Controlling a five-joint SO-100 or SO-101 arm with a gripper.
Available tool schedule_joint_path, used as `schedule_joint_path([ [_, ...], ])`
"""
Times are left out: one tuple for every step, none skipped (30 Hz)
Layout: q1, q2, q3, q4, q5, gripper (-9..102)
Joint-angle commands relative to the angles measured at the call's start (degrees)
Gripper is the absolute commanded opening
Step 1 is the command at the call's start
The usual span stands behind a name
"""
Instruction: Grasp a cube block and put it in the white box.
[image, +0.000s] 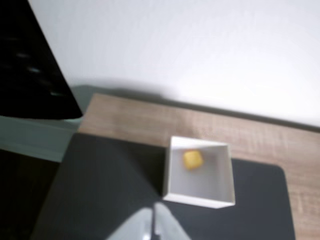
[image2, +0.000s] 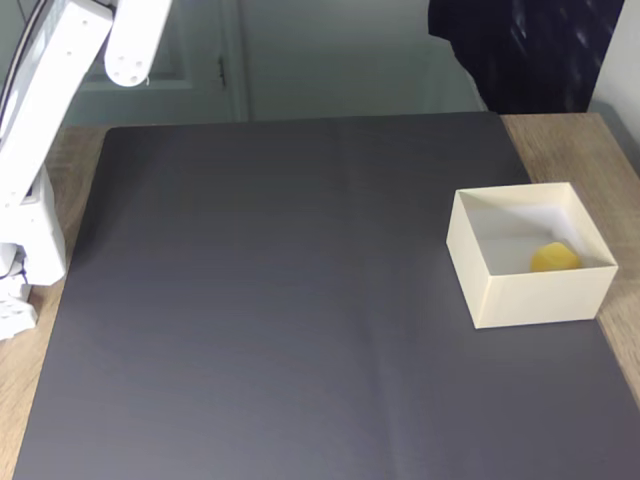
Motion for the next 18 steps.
schedule_joint_path([
  [-0.7, 5.89, 1.93, 0.35, -0.7, 0],
  [-0.7, 8.79, 6.42, 0.18, -0.35, 0],
  [-0.7, 12.04, 11.78, 0.0, -0.09, 0],
  [-0.7, 15.12, 16.26, -0.09, 0.44, 0],
  [-0.79, 17.58, 19.69, -0.09, 1.05, 0],
  [-0.97, 19.34, 21.97, -0.09, 1.67, 0],
  [-1.23, 21.8, 25.58, -0.62, 1.76, 0],
  [-1.49, 25.4, 31.73, -2.2, 1.76, 0],
  [-1.58, 29.71, 38.5, -4.31, 1.76, 0],
  [-1.76, 33.49, 44.38, -6.15, 1.76, 0],
  [-2.02, 35.86, 47.46, -6.77, 1.76, 0],
  [-2.2, 37.53, 49.31, -6.77, 1.76, 0],
  [-2.37, 39.11, 50.89, -6.77, 2.02, 0],
  [-2.64, 40.52, 52.47, -6.77, 2.29, 0],
  [-2.72, 41.84, 53.79, -6.77, 2.81, 0],
  [-2.81, 43.33, 55.46, -6.77, 3.25, 0],
  [-2.9, 45.18, 57.66, -6.77, 3.25, 0],
  [-2.99, 47.11, 59.85, -6.77, 3.34, 0],
])
